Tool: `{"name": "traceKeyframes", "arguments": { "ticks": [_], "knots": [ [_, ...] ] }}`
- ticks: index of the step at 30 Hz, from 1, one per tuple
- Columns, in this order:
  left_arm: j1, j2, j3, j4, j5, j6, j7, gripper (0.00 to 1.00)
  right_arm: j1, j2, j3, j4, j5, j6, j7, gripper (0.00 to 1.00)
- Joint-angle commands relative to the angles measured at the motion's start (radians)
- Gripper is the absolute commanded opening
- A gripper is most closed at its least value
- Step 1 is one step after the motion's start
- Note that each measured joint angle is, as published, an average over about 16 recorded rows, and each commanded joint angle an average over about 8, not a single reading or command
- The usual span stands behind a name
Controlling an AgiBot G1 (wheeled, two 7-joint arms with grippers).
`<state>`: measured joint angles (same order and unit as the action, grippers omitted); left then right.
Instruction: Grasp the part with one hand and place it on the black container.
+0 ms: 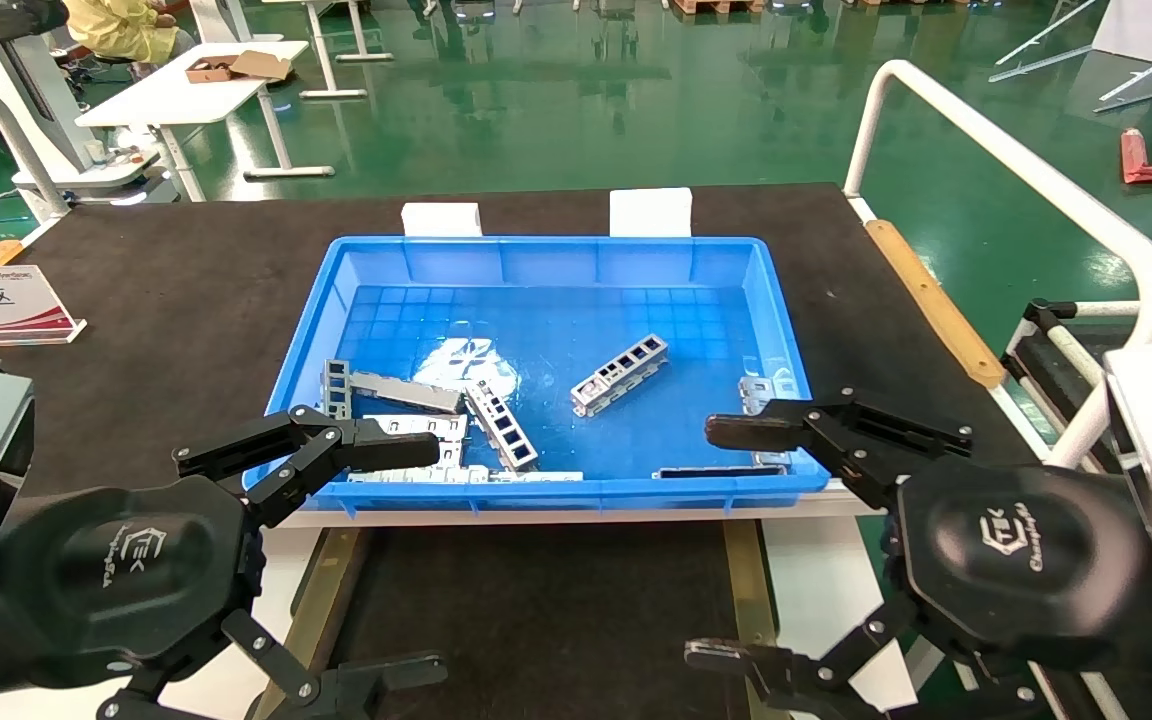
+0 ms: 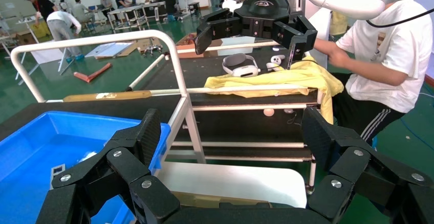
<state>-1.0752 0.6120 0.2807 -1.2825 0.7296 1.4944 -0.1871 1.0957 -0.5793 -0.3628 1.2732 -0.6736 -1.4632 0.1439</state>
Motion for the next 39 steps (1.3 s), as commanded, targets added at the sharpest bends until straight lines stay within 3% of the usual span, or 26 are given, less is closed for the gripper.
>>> {"name": "traceKeyframes", "arguments": {
  "ticks": [1, 39],
  "knots": [
    [0.0, 0.0, 0.0, 0.0, 0.0, 0.0, 0.0, 1.0, 0.0, 0.0, 0.0, 0.0, 0.0, 0.0, 0.0, 1.0],
    [0.0, 0.0, 0.0, 0.0, 0.0, 0.0, 0.0, 1.0, 0.0, 0.0, 0.0, 0.0, 0.0, 0.0, 0.0, 1.0]
  ]
}}
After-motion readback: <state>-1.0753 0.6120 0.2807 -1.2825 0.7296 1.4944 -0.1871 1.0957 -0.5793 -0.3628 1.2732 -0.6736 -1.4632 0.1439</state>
